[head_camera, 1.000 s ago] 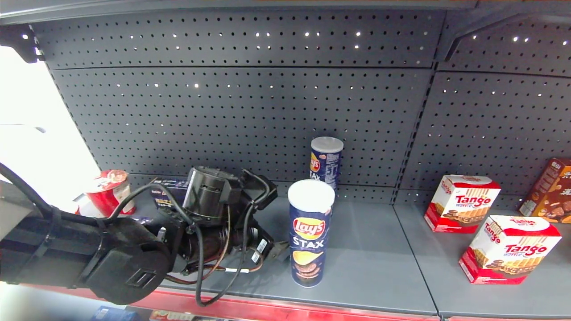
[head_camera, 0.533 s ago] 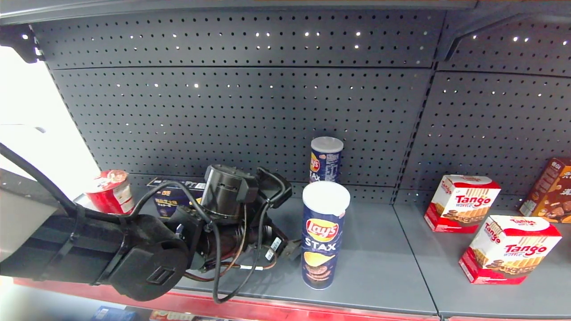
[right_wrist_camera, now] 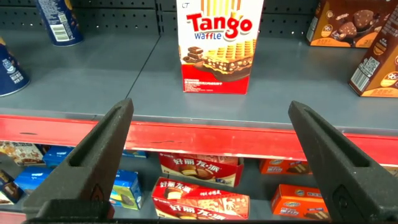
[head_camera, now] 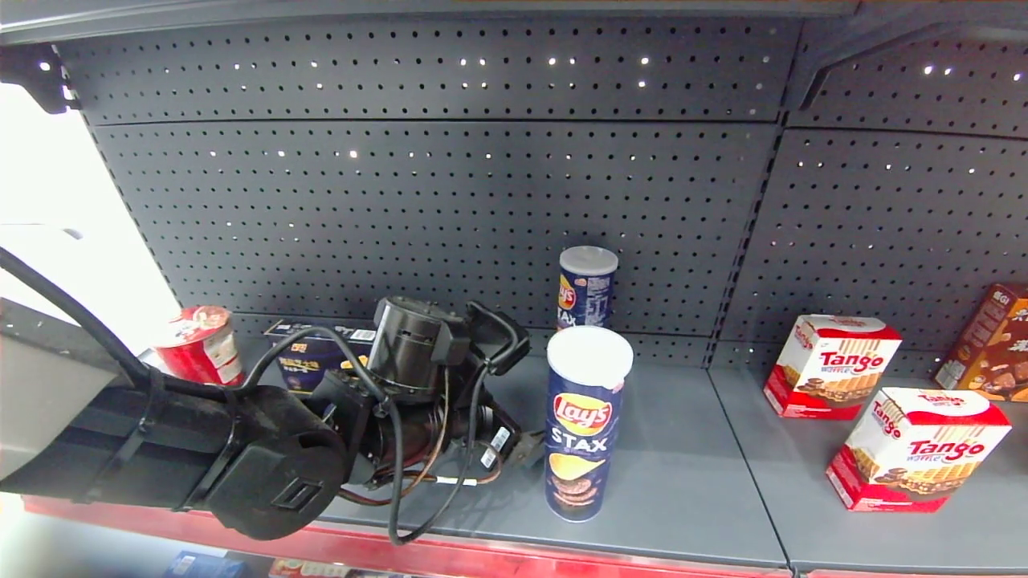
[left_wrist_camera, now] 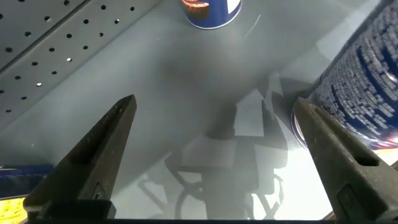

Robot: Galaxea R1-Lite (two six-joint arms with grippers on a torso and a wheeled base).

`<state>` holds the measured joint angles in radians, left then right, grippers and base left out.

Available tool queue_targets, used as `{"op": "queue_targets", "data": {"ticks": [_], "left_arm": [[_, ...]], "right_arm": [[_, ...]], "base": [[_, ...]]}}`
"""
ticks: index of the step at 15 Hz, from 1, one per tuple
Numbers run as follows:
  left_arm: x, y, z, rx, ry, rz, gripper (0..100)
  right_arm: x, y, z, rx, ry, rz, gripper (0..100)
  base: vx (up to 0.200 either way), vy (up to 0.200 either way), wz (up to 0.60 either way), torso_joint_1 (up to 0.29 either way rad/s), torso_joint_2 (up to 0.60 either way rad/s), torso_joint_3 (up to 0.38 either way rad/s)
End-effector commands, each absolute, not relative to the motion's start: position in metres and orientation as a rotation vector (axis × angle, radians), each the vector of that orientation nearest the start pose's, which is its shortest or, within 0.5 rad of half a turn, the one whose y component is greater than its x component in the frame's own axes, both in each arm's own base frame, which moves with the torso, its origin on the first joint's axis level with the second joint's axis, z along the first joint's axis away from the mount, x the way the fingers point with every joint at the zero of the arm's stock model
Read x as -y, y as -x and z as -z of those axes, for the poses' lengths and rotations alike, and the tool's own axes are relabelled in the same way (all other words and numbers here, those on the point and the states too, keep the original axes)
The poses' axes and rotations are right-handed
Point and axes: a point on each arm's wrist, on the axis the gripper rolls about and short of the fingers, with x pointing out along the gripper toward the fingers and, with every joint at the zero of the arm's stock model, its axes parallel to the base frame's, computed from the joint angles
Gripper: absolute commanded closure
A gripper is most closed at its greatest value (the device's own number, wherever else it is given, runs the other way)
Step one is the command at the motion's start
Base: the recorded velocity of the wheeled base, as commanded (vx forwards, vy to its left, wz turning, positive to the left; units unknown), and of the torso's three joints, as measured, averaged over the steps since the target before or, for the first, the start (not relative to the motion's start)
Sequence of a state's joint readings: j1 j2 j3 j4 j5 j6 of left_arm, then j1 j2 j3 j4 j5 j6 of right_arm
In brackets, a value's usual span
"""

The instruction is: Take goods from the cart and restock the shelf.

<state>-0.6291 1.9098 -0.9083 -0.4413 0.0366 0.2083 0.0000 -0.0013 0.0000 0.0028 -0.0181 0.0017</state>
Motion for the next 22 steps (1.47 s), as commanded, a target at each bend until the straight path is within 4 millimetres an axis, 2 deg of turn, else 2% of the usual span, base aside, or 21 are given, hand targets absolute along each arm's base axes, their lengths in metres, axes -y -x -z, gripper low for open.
{"op": "queue_targets", "data": {"ticks": [1, 7, 9, 10, 13, 14, 15, 16, 17, 19, 22], "left_arm": [[0.205, -0.276, -0.124, -0.47, -0.385, 0.642, 0], [0.209, -0.272, -0.122, -0.476, -0.39, 0.649, 0], [0.203, -0.273, -0.119, -0.492, -0.389, 0.629, 0], [0.19, -0.278, -0.123, -0.489, -0.38, 0.591, 0], [0.158, -0.285, -0.159, -0.398, -0.328, 0.491, 0], [0.138, -0.279, -0.182, -0.346, -0.304, 0.439, 0], [0.132, -0.272, -0.191, -0.337, -0.299, 0.43, 0], [0.125, -0.258, -0.201, -0.339, -0.298, 0.428, 0], [0.114, -0.235, -0.208, -0.345, -0.302, 0.417, 0], [0.081, -0.175, -0.222, -0.301, -0.288, 0.355, 0], [0.03, -0.107, -0.228, -0.191, -0.229, 0.184, 0]], "right_arm": [[0.0, 0.023, -0.075, -0.003, -0.002, 0.018, 0], [0.0, 0.023, -0.075, -0.003, -0.002, 0.018, 0], [0.0, 0.023, -0.075, -0.003, -0.002, 0.018, 0], [0.0, 0.023, -0.075, -0.003, -0.002, 0.018, 0], [0.0, 0.023, -0.075, -0.003, -0.003, 0.018, 0], [0.0, 0.023, -0.075, -0.003, -0.003, 0.018, 0], [0.0, 0.023, -0.075, -0.003, -0.002, 0.018, 0], [0.0, 0.023, -0.075, -0.003, -0.002, 0.018, 0], [0.0, 0.023, -0.075, -0.003, -0.002, 0.018, 0], [0.0, 0.023, -0.075, -0.003, -0.002, 0.018, 0], [0.0, 0.023, -0.075, -0.003, -0.002, 0.018, 0]], "base": [[0.0, 0.0, 0.0, 0.0, 0.0, 0.0], [0.0, 0.0, 0.0, 0.0, 0.0, 0.0], [0.0, 0.0, 0.0, 0.0, 0.0, 0.0], [0.0, 0.0, 0.0, 0.0, 0.0, 0.0], [0.0, 0.0, 0.0, 0.0, 0.0, 0.0], [0.0, 0.0, 0.0, 0.0, 0.0, 0.0], [0.0, 0.0, 0.0, 0.0, 0.0, 0.0], [0.0, 0.0, 0.0, 0.0, 0.0, 0.0], [0.0, 0.0, 0.0, 0.0, 0.0, 0.0], [0.0, 0.0, 0.0, 0.0, 0.0, 0.0], [0.0, 0.0, 0.0, 0.0, 0.0, 0.0]]}}
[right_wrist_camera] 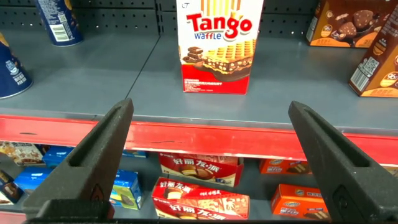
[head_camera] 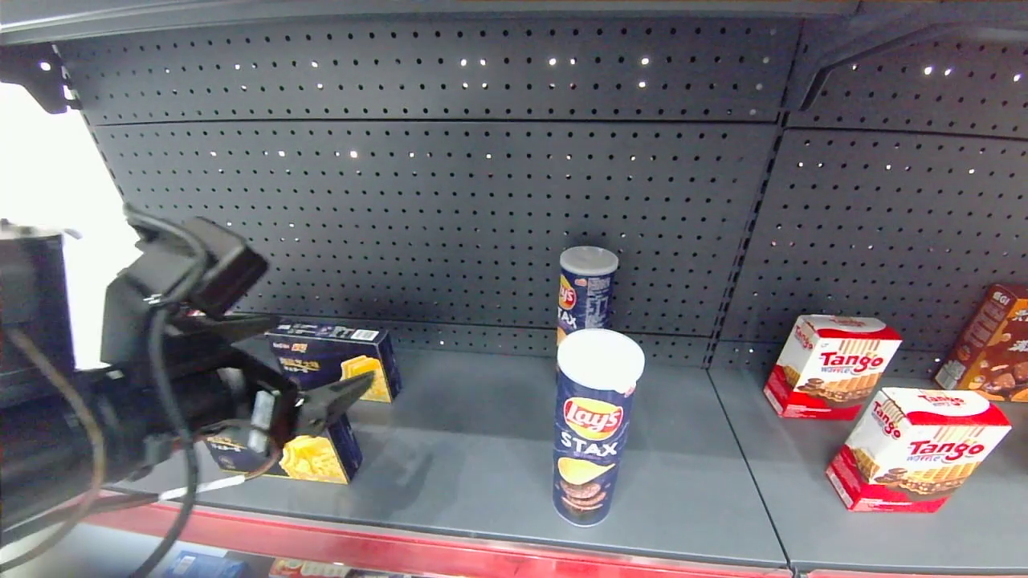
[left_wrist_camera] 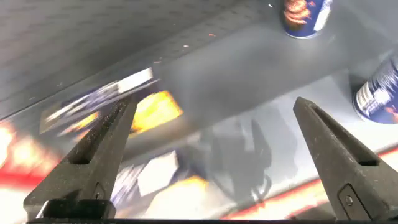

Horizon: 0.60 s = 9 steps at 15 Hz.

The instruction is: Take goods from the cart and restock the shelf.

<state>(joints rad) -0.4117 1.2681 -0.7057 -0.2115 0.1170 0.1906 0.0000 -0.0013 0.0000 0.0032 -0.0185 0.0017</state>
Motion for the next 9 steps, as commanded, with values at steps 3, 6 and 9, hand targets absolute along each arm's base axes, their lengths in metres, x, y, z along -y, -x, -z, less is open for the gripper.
{"op": "queue_targets", "data": {"ticks": [3, 6, 9], "left_arm": [[0.004, -0.041, -0.169, -0.17, -0.132, 0.027, 0], [-0.004, -0.005, -0.104, -0.126, -0.095, -0.131, 0], [-0.003, 0.009, -0.085, -0.11, -0.028, -0.224, 0]], "right_arm": [[0.0, 0.023, -0.075, -0.003, -0.002, 0.018, 0], [0.0, 0.023, -0.075, -0.003, -0.002, 0.018, 0], [0.0, 0.023, -0.075, -0.003, -0.003, 0.018, 0]], "base": [[0.0, 0.0, 0.0, 0.0, 0.0, 0.0], [0.0, 0.0, 0.0, 0.0, 0.0, 0.0], [0.0, 0.0, 0.0, 0.0, 0.0, 0.0]]}}
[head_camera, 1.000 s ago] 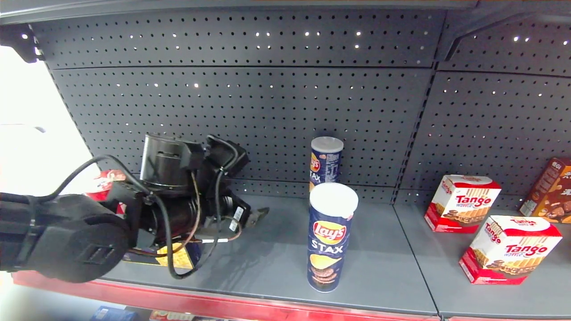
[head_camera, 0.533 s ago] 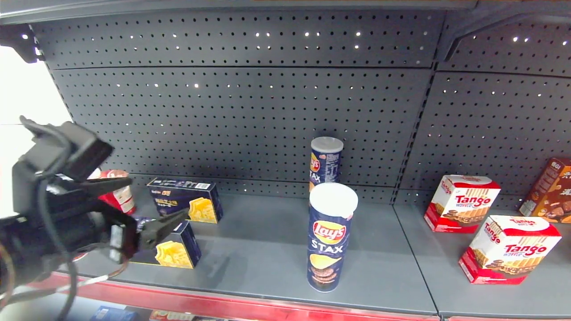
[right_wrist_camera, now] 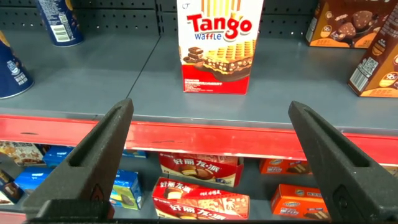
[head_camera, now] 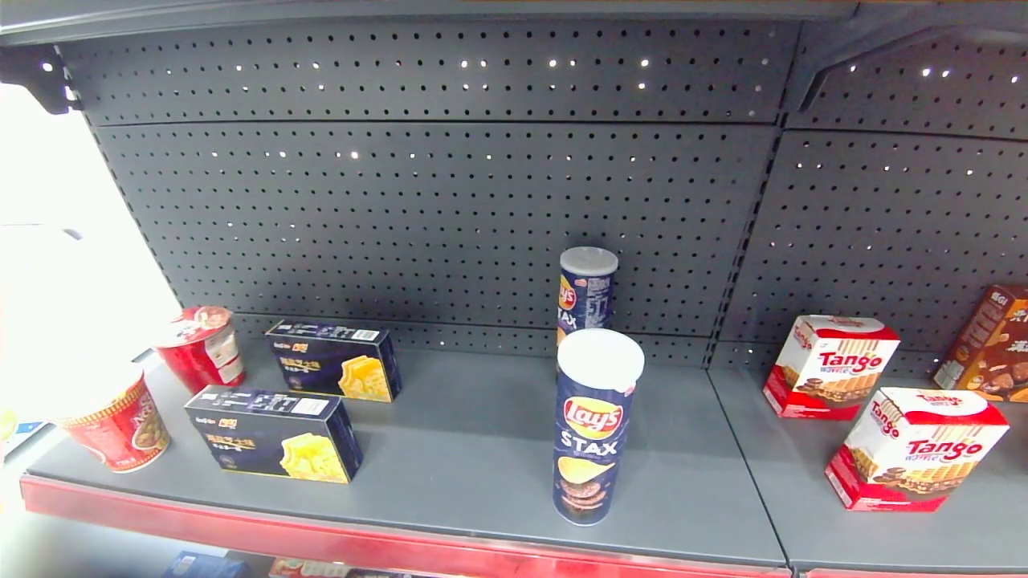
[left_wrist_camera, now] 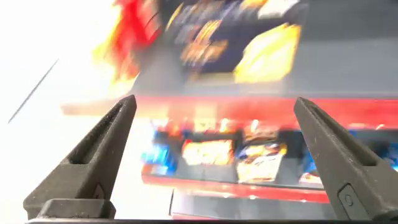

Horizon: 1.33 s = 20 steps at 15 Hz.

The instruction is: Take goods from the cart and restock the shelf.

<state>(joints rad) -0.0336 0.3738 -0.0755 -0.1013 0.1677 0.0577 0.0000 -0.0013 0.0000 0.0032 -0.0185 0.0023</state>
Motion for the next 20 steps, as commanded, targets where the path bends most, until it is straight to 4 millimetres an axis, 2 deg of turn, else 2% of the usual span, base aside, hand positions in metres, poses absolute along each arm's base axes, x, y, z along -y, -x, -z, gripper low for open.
{"op": "queue_targets", "data": {"ticks": [1, 5, 7, 10, 11, 12, 13, 20], "left_arm": [[-0.003, 0.011, -0.085, -0.087, 0.012, -0.232, 0], [-0.001, 0.015, -0.082, -0.051, 0.066, -0.175, 0], [0.0, 0.015, -0.079, -0.085, -0.007, -0.161, 0], [0.0, 0.015, -0.078, -0.094, -0.025, -0.164, 0], [0.0, 0.015, -0.078, -0.099, -0.026, -0.137, 0], [0.0, 0.017, -0.077, -0.075, -0.021, -0.01, 0], [-0.001, 0.018, -0.077, -0.063, -0.026, 0.01, 0], [0.0, 0.023, -0.076, 0.002, 0.0, -0.005, 0]], "right_arm": [[0.0, 0.023, -0.075, -0.003, -0.002, 0.018, 0], [0.0, 0.023, -0.075, -0.003, -0.002, 0.018, 0], [0.0, 0.023, -0.075, -0.003, -0.002, 0.018, 0], [0.0, 0.023, -0.075, -0.003, -0.002, 0.018, 0], [0.0, 0.023, -0.075, -0.003, -0.002, 0.018, 0], [0.0, 0.023, -0.075, -0.003, -0.002, 0.018, 0], [0.0, 0.023, -0.075, -0.003, -0.003, 0.018, 0], [0.0, 0.023, -0.075, -0.003, -0.002, 0.018, 0]], "base": [[0.0, 0.0, 0.0, 0.0, 0.0, 0.0], [0.0, 0.0, 0.0, 0.0, 0.0, 0.0], [0.0, 0.0, 0.0, 0.0, 0.0, 0.0], [0.0, 0.0, 0.0, 0.0, 0.0, 0.0], [0.0, 0.0, 0.0, 0.0, 0.0, 0.0], [0.0, 0.0, 0.0, 0.0, 0.0, 0.0], [0.0, 0.0, 0.0, 0.0, 0.0, 0.0], [0.0, 0.0, 0.0, 0.0, 0.0, 0.0]]}}
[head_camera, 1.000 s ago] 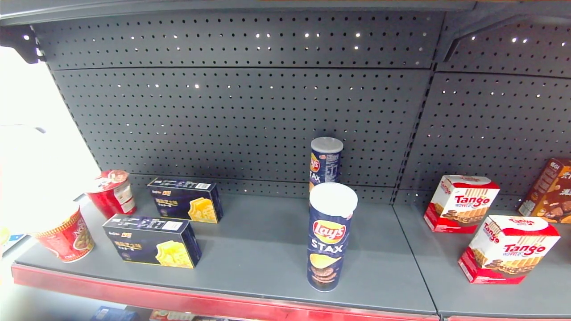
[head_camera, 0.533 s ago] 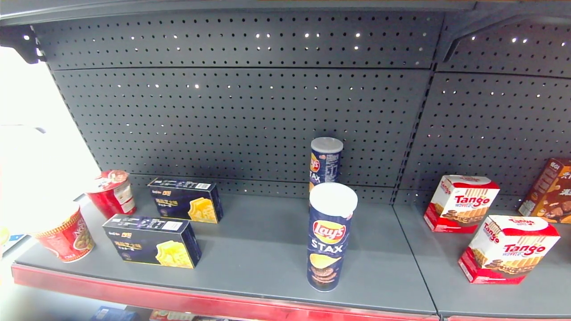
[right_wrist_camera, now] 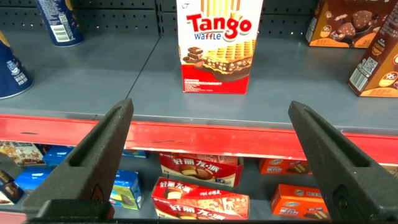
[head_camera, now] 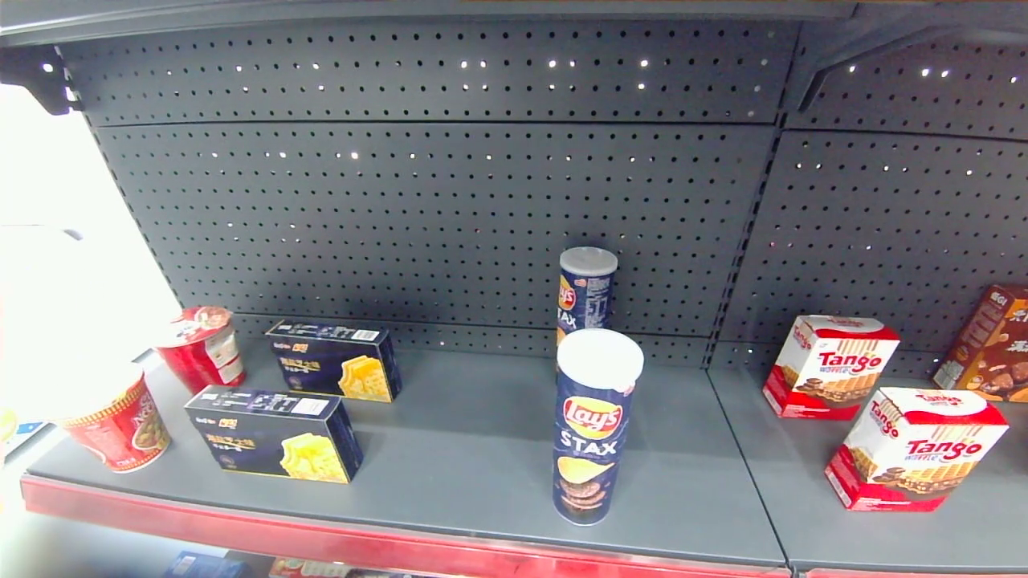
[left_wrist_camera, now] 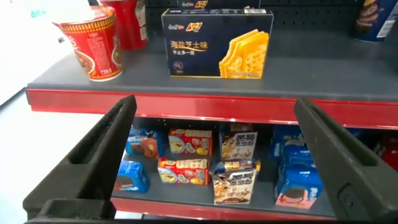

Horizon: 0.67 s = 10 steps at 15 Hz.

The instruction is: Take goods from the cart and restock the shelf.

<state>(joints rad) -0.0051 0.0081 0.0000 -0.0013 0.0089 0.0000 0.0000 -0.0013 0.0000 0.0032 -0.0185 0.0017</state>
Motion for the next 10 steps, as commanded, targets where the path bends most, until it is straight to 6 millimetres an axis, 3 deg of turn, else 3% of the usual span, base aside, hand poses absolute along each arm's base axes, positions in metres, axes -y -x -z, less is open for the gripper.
{"op": "queue_targets", "data": {"ticks": [1, 6, 9, 10], "left_arm": [[-0.0003, 0.0228, -0.0756, 0.002, 0.0, -0.005, 0], [-0.0003, 0.0228, -0.0756, 0.002, 0.0, -0.003, 0], [-0.0002, 0.0228, -0.0756, 0.002, -0.003, 0.0, 0], [-0.0002, 0.0228, -0.0756, 0.002, -0.002, -0.002, 0]], "right_arm": [[0.0004, 0.0228, -0.0752, -0.003, -0.002, 0.018, 0], [0.0004, 0.0228, -0.0752, -0.003, -0.003, 0.018, 0], [0.0003, 0.0228, -0.0752, -0.003, 0.0, 0.015, 0], [0.0003, 0.0228, -0.0752, -0.003, 0.0, 0.015, 0]], "base": [[0.0, 0.0, 0.0, 0.0, 0.0, 0.0], [0.0, 0.0, 0.0, 0.0, 0.0, 0.0], [0.0, 0.2, 0.0, 0.002, 0.0, 0.004], [0.0, 0.0, 0.0, 0.0, 0.0, 0.0]]}}
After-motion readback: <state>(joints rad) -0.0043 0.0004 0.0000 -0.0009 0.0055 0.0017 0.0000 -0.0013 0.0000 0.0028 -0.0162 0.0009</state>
